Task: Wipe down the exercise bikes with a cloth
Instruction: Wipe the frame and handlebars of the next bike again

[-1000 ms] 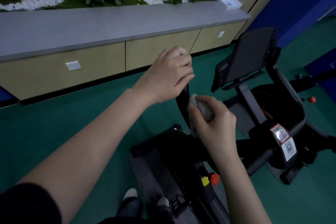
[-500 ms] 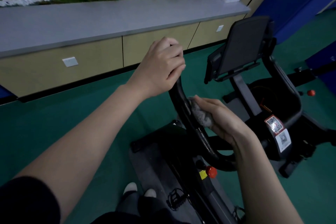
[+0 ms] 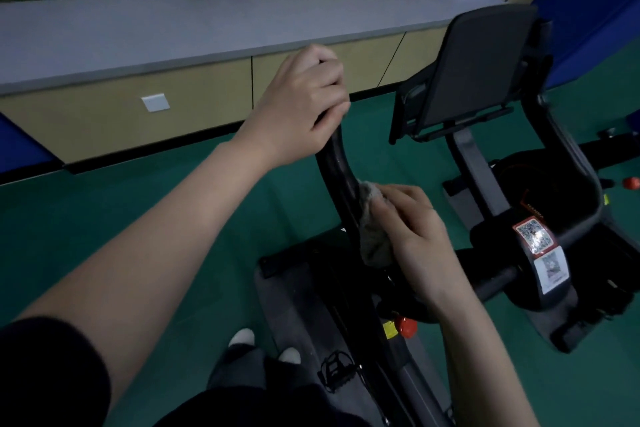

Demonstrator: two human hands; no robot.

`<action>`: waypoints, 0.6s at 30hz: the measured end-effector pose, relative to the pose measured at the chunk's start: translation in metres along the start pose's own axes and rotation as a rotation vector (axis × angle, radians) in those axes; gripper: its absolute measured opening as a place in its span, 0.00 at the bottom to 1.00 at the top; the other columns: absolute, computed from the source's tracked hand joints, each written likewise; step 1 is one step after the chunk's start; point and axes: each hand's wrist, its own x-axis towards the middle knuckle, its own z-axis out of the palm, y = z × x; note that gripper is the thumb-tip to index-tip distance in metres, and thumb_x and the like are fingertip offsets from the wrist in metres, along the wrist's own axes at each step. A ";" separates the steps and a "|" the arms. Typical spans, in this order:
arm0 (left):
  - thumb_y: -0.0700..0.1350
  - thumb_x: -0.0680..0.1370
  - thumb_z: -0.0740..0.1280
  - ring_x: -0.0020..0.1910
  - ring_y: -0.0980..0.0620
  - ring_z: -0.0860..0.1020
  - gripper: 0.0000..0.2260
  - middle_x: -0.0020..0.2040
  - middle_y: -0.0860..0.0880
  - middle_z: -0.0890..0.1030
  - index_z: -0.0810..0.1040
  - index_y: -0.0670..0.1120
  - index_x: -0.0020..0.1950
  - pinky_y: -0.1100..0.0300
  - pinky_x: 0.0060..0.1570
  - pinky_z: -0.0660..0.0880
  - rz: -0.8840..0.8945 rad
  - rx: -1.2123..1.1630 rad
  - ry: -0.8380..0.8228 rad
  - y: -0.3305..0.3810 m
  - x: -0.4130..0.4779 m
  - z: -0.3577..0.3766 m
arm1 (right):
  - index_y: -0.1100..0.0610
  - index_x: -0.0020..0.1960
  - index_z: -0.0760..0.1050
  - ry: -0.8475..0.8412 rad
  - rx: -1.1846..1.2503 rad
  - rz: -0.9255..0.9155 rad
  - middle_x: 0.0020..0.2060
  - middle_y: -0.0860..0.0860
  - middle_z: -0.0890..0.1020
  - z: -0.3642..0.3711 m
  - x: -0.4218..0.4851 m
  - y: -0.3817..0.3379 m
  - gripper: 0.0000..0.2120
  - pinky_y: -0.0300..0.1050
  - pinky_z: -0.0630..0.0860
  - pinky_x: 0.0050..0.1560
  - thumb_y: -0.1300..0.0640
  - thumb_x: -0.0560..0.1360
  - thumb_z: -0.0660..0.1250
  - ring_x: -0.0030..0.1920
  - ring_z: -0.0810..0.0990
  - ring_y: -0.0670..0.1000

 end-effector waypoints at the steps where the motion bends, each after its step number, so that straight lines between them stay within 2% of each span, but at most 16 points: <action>1: 0.40 0.78 0.63 0.50 0.40 0.74 0.11 0.39 0.44 0.77 0.79 0.38 0.39 0.52 0.52 0.69 0.007 0.004 0.002 -0.001 0.000 -0.001 | 0.52 0.57 0.80 0.045 -0.053 -0.031 0.50 0.44 0.77 0.002 -0.004 0.000 0.11 0.25 0.67 0.52 0.52 0.78 0.62 0.53 0.75 0.37; 6: 0.41 0.78 0.62 0.50 0.40 0.75 0.11 0.39 0.45 0.77 0.78 0.38 0.39 0.51 0.49 0.68 0.078 0.051 0.002 -0.006 0.001 -0.003 | 0.54 0.53 0.76 0.344 -0.197 -0.149 0.44 0.47 0.79 0.023 -0.012 -0.007 0.08 0.28 0.68 0.46 0.56 0.75 0.68 0.46 0.77 0.43; 9: 0.42 0.78 0.62 0.50 0.40 0.75 0.11 0.40 0.45 0.78 0.78 0.39 0.39 0.50 0.47 0.68 0.133 0.066 0.013 -0.011 0.001 -0.003 | 0.57 0.52 0.75 0.455 -0.268 -0.208 0.45 0.50 0.78 0.042 -0.001 -0.019 0.08 0.37 0.69 0.48 0.58 0.74 0.69 0.48 0.77 0.51; 11: 0.42 0.78 0.62 0.49 0.41 0.76 0.11 0.40 0.46 0.78 0.79 0.40 0.39 0.50 0.48 0.68 0.155 0.072 0.022 -0.015 0.001 -0.004 | 0.60 0.52 0.75 0.525 -0.317 -0.232 0.47 0.52 0.77 0.057 0.004 -0.025 0.08 0.36 0.67 0.51 0.60 0.74 0.69 0.49 0.76 0.53; 14: 0.43 0.79 0.62 0.50 0.42 0.76 0.12 0.41 0.47 0.79 0.79 0.41 0.39 0.53 0.49 0.65 0.169 0.038 0.003 -0.018 0.001 -0.005 | 0.63 0.53 0.76 0.653 -0.375 -0.225 0.50 0.54 0.77 0.072 0.001 -0.030 0.09 0.34 0.66 0.55 0.62 0.73 0.69 0.51 0.74 0.53; 18: 0.43 0.79 0.61 0.52 0.42 0.76 0.12 0.42 0.47 0.80 0.79 0.41 0.39 0.55 0.53 0.64 0.183 0.018 0.018 -0.021 0.002 -0.002 | 0.65 0.52 0.78 0.870 -0.439 -0.138 0.50 0.57 0.77 0.090 -0.014 -0.025 0.10 0.43 0.71 0.54 0.60 0.74 0.68 0.51 0.73 0.54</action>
